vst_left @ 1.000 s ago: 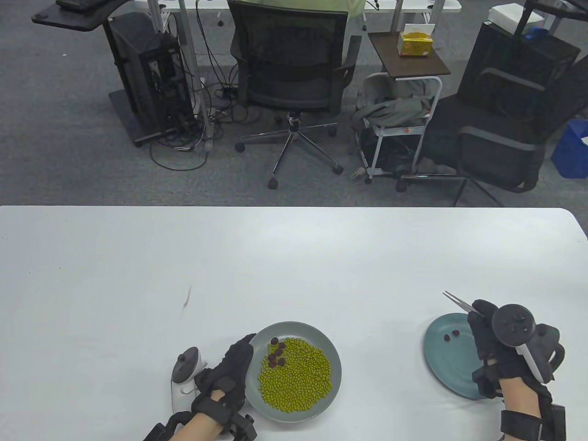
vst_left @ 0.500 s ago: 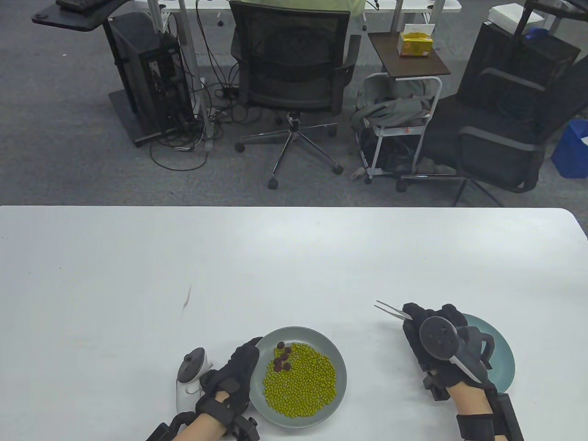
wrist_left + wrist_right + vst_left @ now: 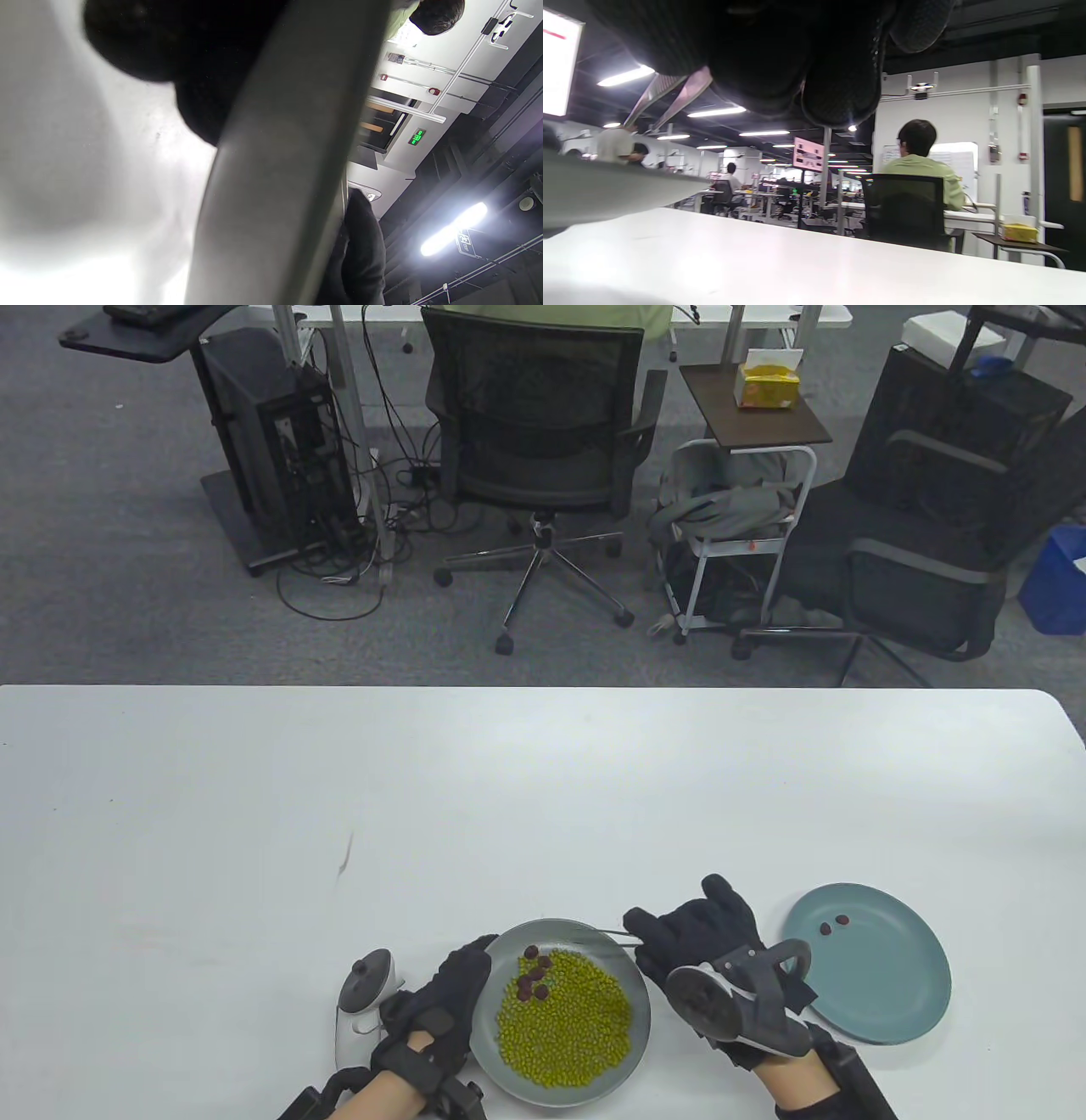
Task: Pick cranberries with tweezers into plate
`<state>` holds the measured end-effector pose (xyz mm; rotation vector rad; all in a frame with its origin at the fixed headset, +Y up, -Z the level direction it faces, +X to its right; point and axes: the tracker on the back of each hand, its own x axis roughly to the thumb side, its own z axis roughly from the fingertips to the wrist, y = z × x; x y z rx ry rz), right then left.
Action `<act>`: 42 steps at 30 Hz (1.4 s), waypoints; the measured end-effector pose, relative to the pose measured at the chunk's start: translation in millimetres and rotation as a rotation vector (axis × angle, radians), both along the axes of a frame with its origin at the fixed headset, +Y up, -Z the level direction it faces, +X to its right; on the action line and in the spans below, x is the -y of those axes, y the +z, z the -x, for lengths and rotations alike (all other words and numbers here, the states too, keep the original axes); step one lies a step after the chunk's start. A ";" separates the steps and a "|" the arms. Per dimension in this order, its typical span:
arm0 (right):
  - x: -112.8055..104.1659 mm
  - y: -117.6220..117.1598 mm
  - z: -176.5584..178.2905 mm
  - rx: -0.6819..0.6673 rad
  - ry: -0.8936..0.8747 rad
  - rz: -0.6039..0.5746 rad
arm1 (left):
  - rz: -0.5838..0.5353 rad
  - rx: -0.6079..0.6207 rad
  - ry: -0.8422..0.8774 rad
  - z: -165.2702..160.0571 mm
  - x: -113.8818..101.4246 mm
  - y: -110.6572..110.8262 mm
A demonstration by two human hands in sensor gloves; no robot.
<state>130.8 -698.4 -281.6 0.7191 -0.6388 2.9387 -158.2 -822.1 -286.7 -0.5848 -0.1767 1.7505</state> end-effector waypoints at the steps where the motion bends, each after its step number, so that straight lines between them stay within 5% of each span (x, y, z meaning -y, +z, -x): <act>1: 0.7 1.1 2.6 -0.003 0.013 -0.002 | -0.002 0.001 -0.002 -0.3 0.0 0.1; 28: 7.0 4.0 8.5 -0.036 0.007 -0.010 | -0.020 -0.002 -0.003 1.4 0.3 -0.5; 35: -20.8 2.2 -32.0 0.073 -0.061 -0.056 | -0.027 -0.035 -0.012 9.8 1.3 -3.6; 42: -43.8 -19.0 -116.7 0.346 -0.153 -0.008 | -0.038 -0.042 -0.012 11.8 0.8 -4.9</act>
